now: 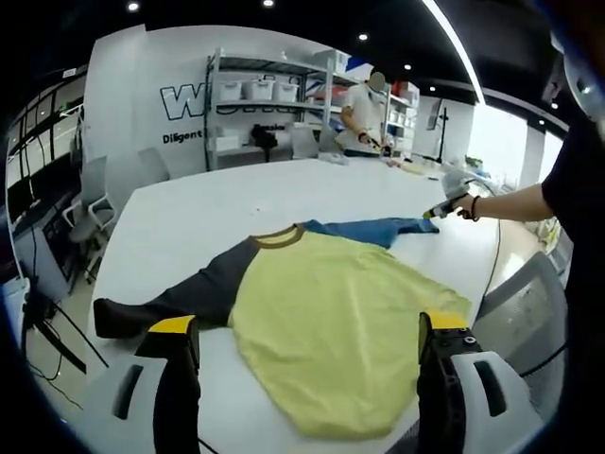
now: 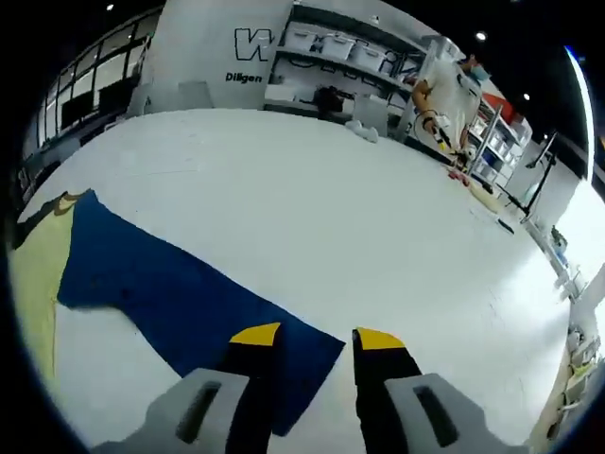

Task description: Fold the garment on the visible template until the final outline fits inside the template.

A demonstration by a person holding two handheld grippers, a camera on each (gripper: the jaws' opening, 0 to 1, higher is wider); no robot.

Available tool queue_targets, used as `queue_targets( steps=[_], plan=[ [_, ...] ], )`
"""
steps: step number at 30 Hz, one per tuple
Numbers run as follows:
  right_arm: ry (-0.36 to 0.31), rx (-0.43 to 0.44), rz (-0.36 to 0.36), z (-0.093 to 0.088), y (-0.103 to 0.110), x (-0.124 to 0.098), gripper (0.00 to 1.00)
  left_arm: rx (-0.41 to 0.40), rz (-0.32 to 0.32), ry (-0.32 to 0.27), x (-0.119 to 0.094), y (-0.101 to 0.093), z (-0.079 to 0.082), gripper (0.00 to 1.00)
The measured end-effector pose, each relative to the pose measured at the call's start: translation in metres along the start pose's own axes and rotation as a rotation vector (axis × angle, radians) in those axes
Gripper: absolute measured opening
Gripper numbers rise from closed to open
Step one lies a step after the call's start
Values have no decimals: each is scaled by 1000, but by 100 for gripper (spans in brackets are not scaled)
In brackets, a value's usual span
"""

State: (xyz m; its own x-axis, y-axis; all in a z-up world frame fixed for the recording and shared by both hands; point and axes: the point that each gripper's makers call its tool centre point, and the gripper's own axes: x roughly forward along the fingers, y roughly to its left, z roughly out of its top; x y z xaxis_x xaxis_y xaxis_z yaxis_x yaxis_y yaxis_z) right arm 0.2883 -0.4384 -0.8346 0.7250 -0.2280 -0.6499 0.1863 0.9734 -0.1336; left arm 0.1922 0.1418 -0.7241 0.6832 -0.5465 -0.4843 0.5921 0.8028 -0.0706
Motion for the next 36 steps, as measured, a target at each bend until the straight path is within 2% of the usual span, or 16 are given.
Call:
queue_targets(
  steps=[3, 4, 6, 13, 16, 19, 21, 22, 23, 30, 31, 33, 36],
  plan=[
    [64, 72, 6, -16, 4, -5, 33, 1, -5, -4, 1, -2, 2, 96],
    [73, 85, 7, -18, 4, -6, 35, 0, -6, -7, 0, -3, 2, 97],
    [90, 165, 24, -25, 10, -7, 40, -7, -9, -8, 0, -5, 2, 99],
    [122, 198, 21, -41, 21, -15, 40, -12, -15, 3, -4, -8, -1, 99],
    [148, 220, -13, -48, 22, -18, 33, -12, -14, -5, -5, -8, 2, 99],
    [139, 196, -32, -47, 20, -22, 19, -10, -15, -3, -5, -8, 2, 99],
    [153, 208, -53, -48, 15, -25, 10, -7, -14, 1, -5, -8, 1, 99],
    [171, 212, -63, -50, 11, -26, 3, -9, -12, 1, -6, -8, 1, 99],
    [182, 190, -62, -52, 10, -27, 0, -9, -11, 0, -6, -8, 2, 99],
    [198, 119, -69, -49, -4, -23, 0, -11, -13, 3, -7, -8, 1, 99],
    [193, 83, -84, -48, -11, -21, 0, -5, -16, 6, -7, -8, 1, 98],
    [179, 71, -74, -45, -16, -16, 0, -3, -19, 9, -8, -10, 1, 98],
    [170, 94, -94, -42, -27, -13, 8, 2, -28, 11, -8, -12, 0, 98]
  ],
)
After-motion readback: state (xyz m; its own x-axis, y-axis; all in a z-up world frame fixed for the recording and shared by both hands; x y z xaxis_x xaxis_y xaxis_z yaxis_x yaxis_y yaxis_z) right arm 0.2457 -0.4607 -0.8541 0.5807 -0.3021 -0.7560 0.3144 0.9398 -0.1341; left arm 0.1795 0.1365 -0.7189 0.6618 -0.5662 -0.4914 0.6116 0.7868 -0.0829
